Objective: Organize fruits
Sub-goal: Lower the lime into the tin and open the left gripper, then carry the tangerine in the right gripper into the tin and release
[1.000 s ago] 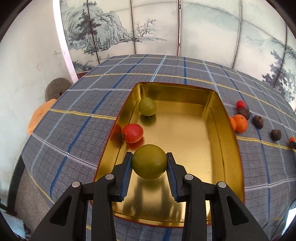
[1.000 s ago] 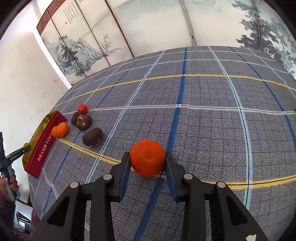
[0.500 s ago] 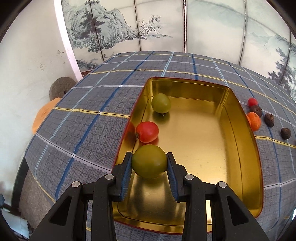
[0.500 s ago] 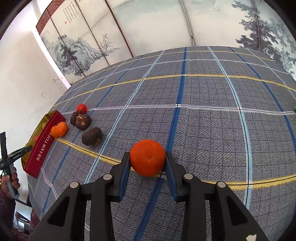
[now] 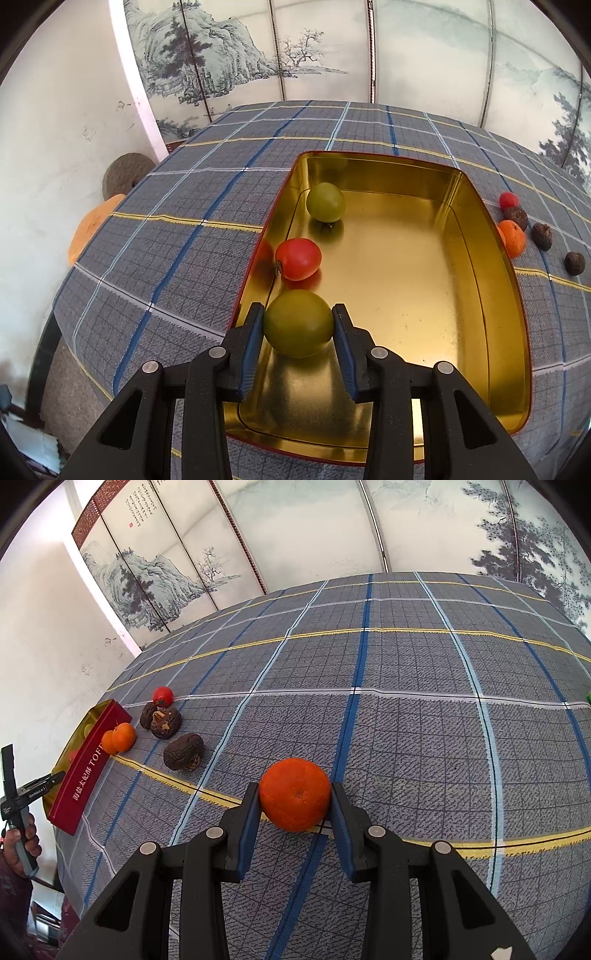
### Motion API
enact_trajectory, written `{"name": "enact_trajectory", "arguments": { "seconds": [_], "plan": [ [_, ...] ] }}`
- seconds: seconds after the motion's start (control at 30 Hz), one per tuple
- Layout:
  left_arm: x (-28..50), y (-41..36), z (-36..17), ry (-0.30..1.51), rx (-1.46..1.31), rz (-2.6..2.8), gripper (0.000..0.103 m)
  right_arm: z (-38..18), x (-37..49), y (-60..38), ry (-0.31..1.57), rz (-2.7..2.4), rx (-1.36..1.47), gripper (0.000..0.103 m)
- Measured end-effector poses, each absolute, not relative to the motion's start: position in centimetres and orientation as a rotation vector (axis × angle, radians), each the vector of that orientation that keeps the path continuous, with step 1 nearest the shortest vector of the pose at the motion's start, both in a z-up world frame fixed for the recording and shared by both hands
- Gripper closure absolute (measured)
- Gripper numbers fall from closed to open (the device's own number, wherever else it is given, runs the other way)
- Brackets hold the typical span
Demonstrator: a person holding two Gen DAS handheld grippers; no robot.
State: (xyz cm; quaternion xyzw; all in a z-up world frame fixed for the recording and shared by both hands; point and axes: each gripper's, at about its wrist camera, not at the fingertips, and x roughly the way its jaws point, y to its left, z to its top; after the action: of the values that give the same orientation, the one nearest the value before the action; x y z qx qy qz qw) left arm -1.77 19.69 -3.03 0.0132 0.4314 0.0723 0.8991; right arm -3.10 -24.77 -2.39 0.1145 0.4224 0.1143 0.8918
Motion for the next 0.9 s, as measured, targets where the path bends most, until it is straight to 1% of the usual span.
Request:
{"name": "enact_trajectory", "arguments": {
  "seconds": [0.03,0.13,0.43,0.9],
  "plan": [
    [-1.8,19.7,-3.0,0.888,0.025,0.149,0.063,-2.4,-3.1,-24.8,0.877,0.237,0.238,0.068],
    [-2.2,19.5,-2.4,0.864,0.027,0.153,0.054,-2.4,-3.1,-24.8,0.877,0.237,0.238,0.068],
    [-3.1,19.1,-0.8,0.8,0.045,0.179,0.051,-2.4,-3.1,-24.8,0.877,0.237,0.237,0.068],
    [-5.2,19.5,-0.1,0.79,0.031,0.207,0.048,-2.3,-4.1,-24.4,0.869,0.23,0.219,0.068]
  ]
}}
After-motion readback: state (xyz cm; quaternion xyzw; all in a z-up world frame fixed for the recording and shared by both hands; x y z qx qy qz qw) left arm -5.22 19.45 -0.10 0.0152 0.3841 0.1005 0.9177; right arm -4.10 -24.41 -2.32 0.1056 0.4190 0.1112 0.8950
